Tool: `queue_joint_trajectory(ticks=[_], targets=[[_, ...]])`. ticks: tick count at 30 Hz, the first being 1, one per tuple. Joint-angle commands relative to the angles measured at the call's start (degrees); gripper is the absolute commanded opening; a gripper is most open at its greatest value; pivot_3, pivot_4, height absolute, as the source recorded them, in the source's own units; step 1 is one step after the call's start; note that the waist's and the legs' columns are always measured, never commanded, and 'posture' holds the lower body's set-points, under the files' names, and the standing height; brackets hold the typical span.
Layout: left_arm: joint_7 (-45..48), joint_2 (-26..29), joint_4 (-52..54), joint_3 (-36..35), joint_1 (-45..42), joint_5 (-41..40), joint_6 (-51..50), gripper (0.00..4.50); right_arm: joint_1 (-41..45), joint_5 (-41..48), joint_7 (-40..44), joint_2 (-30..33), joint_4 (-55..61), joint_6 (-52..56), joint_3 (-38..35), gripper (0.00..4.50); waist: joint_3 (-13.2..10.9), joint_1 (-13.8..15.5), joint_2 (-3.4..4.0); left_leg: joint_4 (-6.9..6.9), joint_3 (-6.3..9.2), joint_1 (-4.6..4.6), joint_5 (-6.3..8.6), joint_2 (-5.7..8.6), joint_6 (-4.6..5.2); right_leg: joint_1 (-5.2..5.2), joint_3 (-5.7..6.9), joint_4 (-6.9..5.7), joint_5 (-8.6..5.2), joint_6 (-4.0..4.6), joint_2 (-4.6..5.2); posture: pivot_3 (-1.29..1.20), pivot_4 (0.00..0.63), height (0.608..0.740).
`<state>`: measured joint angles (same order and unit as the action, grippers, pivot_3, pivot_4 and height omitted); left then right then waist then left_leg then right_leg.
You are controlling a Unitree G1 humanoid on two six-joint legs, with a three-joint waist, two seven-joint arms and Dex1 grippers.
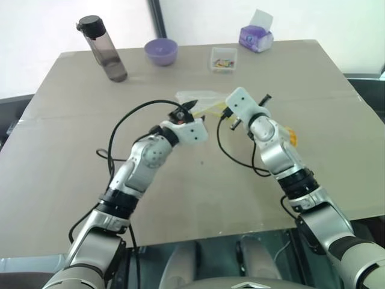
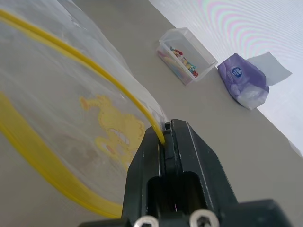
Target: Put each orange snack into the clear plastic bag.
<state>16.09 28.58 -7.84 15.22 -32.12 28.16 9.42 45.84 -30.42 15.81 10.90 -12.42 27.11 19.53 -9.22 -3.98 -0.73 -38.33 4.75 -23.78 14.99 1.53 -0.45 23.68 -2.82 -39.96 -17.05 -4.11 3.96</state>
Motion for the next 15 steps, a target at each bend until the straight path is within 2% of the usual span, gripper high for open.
queue_joint_trajectory(ticks=[1, 2, 3, 4, 8, 9, 15], targets=[[0.15, -0.04, 0.93, -0.43, -0.18, 0.47, -0.16, 2.70, 0.09, 0.06, -0.23, -0.05, 2.62, -1.06, 0.07, 0.00, 0.00, 0.00, 0.00, 0.00, 0.00, 0.00, 0.00, 0.00, 0.00, 0.00, 0.00, 0.00, 0.00, 0.00, 0.00, 0.00, 0.150, 0.740], [0.11, 0.00, 1.05, -0.42, -0.07, 0.57, -0.12, 2.70, 0.02, 0.07, -0.25, -0.01, 2.67, -1.09, 0.03, 0.00, 0.00, 0.00, 0.00, 0.00, 0.01, 0.00, 0.00, 0.00, 0.00, 0.00, 0.01, 0.00, 0.00, 0.00, 0.00, 0.00, 0.150, 0.740], [0.09, 0.05, 1.16, -0.38, 0.06, 0.69, -0.14, 2.18, -0.13, 0.06, -0.25, 0.05, 2.74, -1.13, 0.04, 0.00, 0.00, 0.00, 0.00, 0.00, 0.00, 0.00, 0.00, 0.00, 0.00, 0.00, 0.00, 0.00, 0.00, 0.00, 0.00, 0.00, 0.150, 0.740], [0.05, 0.09, 1.24, -0.35, 0.14, 0.87, -0.20, 1.96, -0.23, 0.05, -0.26, 0.08, 2.75, -1.16, 0.04, 0.00, 0.00, 0.00, 0.00, 0.00, 0.00, 0.00, 0.00, 0.00, 0.00, 0.00, 0.00, 0.00, 0.00, 0.00, 0.00, 0.00, 0.150, 0.740], [-0.30, 0.51, 1.47, -0.45, 0.81, 2.26, -1.13, 0.22, -0.36, -0.02, -0.27, 0.12, 2.75, -1.24, 0.02, 0.00, 0.00, -0.01, 0.00, 0.00, 0.00, 0.00, 0.00, 0.00, 0.00, 0.00, 0.00, 0.00, 0.00, 0.00, 0.00, 0.00, 0.150, 0.740], [-0.37, 0.62, 1.41, -0.52, 0.96, 2.57, -1.31, 0.04, -0.41, -0.05, -0.29, 0.19, 2.73, -1.32, -0.01, 0.00, 0.00, -0.01, 0.00, 0.00, 0.00, 0.00, 0.00, 0.01, 0.00, 0.00, 0.00, -0.01, 0.00, 0.00, 0.00, 0.00, 0.150, 0.740], [-1.10, 0.61, 1.57, -1.22, 1.23, 3.79, -2.32, 0.04, -0.74, -0.30, -0.30, 0.85, 2.45, -1.95, -0.04, 0.00, 0.00, 0.01, 0.00, -0.01, 0.01, 0.00, 0.00, 0.01, 0.00, 0.00, 0.00, -0.01, 0.00, 0.00, 0.00, 0.00, 0.150, 0.740]])
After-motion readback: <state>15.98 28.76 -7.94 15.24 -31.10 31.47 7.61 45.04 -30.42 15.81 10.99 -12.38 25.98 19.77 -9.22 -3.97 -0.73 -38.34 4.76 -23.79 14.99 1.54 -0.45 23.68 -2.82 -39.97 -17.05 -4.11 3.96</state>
